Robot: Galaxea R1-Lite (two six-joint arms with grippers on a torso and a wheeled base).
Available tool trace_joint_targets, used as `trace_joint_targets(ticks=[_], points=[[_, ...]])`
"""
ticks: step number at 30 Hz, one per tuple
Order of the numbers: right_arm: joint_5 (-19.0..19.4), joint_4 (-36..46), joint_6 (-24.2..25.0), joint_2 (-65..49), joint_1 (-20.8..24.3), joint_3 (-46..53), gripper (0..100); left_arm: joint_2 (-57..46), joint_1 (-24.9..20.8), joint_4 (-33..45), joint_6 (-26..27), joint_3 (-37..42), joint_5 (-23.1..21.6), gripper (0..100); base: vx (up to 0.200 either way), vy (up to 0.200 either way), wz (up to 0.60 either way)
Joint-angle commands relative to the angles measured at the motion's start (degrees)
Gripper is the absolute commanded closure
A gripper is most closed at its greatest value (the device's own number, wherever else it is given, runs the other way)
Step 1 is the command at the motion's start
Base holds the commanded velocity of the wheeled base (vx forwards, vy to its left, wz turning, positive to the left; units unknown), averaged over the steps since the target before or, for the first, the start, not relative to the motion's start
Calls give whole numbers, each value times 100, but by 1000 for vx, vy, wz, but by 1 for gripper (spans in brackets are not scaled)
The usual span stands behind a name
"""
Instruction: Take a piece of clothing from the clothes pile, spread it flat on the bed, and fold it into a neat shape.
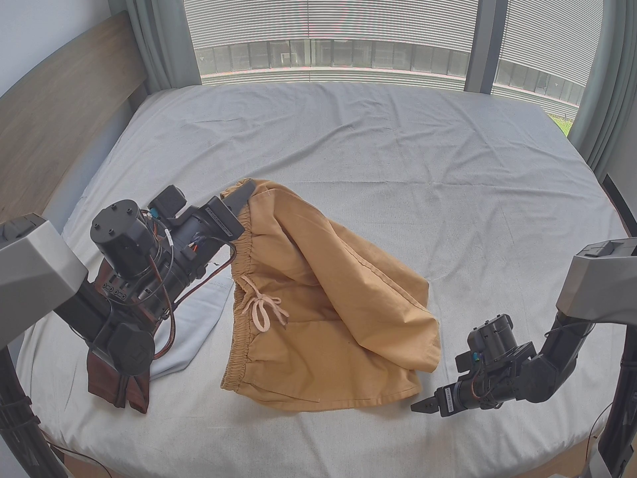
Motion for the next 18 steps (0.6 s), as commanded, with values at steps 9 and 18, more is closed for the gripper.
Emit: trace_joint_targets(ticks=[9, 18], points=[[-150, -3, 56, 666, 23, -847, 0, -22, -97, -12, -2, -7, 10, 100, 0, 0, 0], [-265, -504, 74, 815, 31, -952, 100, -5, -132, -12, -2, -7, 27, 100, 0, 0, 0]])
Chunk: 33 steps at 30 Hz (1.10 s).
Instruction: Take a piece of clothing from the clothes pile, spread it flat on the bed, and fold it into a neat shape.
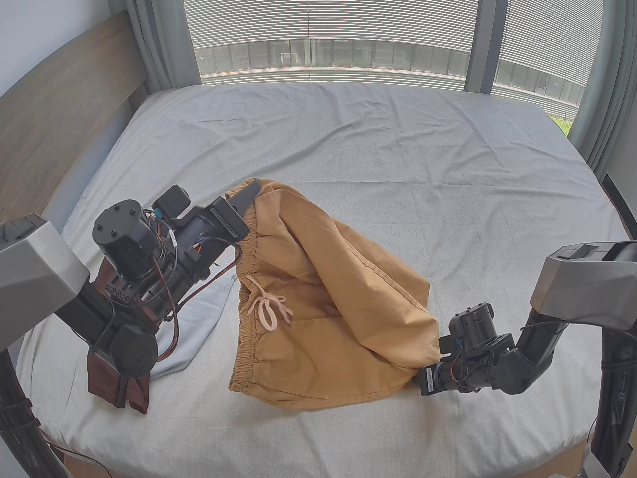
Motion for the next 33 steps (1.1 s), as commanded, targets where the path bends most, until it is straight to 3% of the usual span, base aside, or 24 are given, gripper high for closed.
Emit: trace_joint_targets(ticks=[1, 11, 28, 33], points=[[-19, -58, 11, 87, -5, 9, 100, 10, -5, -1, -2, -2, 8, 100, 0, 0, 0], [-309, -49, 19, -739, -181, 343, 100, 1, 21, -1, -20, 7, 8, 100, 0, 0, 0], [-309, 4, -244, -1486, -946, 519, 100, 10, -137, 7, -29, 95, 25, 100, 0, 0, 0], [-317, 4, -244, -1363, -893, 563, 100, 10, -164, 7, -29, 86, 25, 100, 0, 0, 0]])
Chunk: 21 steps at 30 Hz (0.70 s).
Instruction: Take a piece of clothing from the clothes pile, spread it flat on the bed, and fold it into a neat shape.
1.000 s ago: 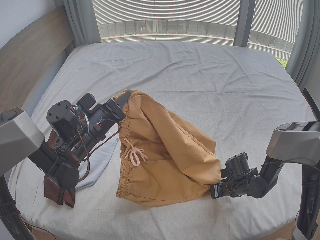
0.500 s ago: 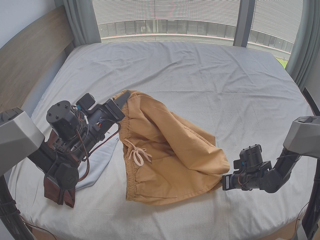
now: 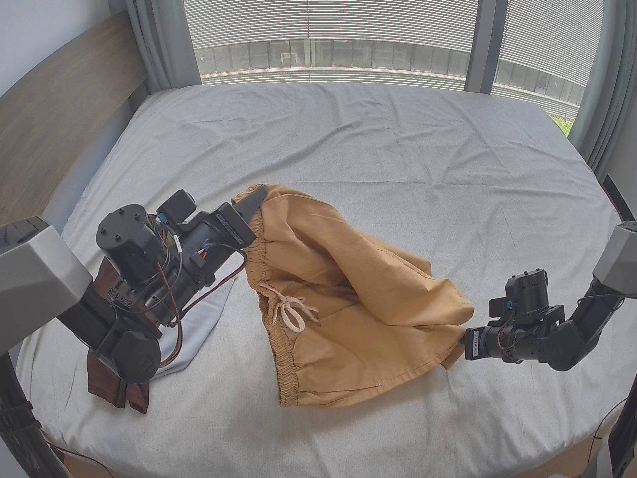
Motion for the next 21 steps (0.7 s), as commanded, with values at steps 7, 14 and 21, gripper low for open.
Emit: trace_joint_targets(ticks=[7, 14, 21], points=[[-229, -66, 45, 400, 546, 37, 100, -10, 38, 5, -3, 22, 10, 100, 0, 0, 0], [-405, -145, 115, 699, 774, 54, 100, -116, 302, 58, 6, 119, -26, 100, 0, 0, 0], [-387, -312, 141, 726, 880, 151, 0, -107, 522, 67, 6, 207, -43, 100, 0, 0, 0]])
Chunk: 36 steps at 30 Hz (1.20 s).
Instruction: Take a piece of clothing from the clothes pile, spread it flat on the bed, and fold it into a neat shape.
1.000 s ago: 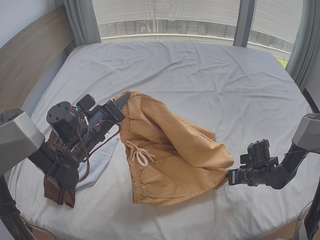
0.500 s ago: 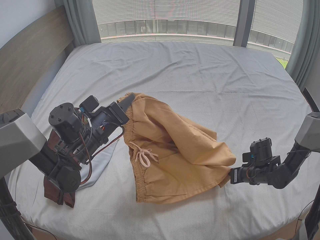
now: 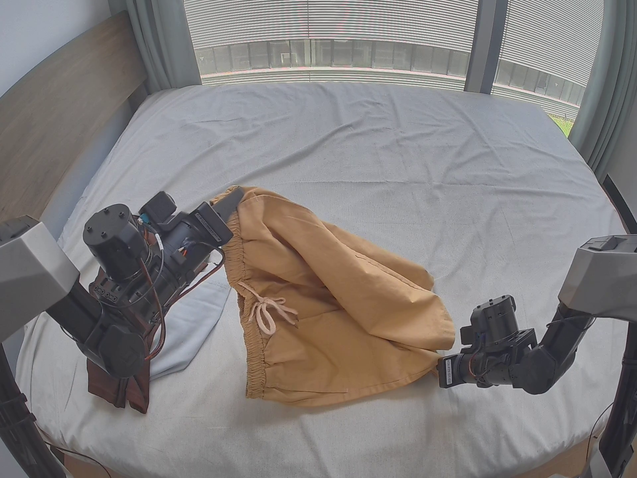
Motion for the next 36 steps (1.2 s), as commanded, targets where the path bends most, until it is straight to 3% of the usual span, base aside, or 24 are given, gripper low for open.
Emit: trace_joint_targets(ticks=[1, 13, 17, 25, 36], points=[[27, -100, 9, 66, 84, 81, 0, -13, 98, -5, 0, 43, -2, 100, 0, 0, 0], [783, -1444, 61, 4, -206, 450, 0, -22, 238, 21, 8, 61, -28, 100, 0, 0, 0], [1091, -1805, 466, 31, -233, 265, 0, -30, 159, -14, 8, 87, -28, 100, 0, 0, 0], [1284, -1743, 1336, 198, -242, -385, 0, -83, -17, -67, 8, 96, -19, 100, 0, 0, 0], [1302, -1734, 1881, 787, -488, -1018, 0, -153, -78, -67, 17, 149, -19, 100, 0, 0, 0]])
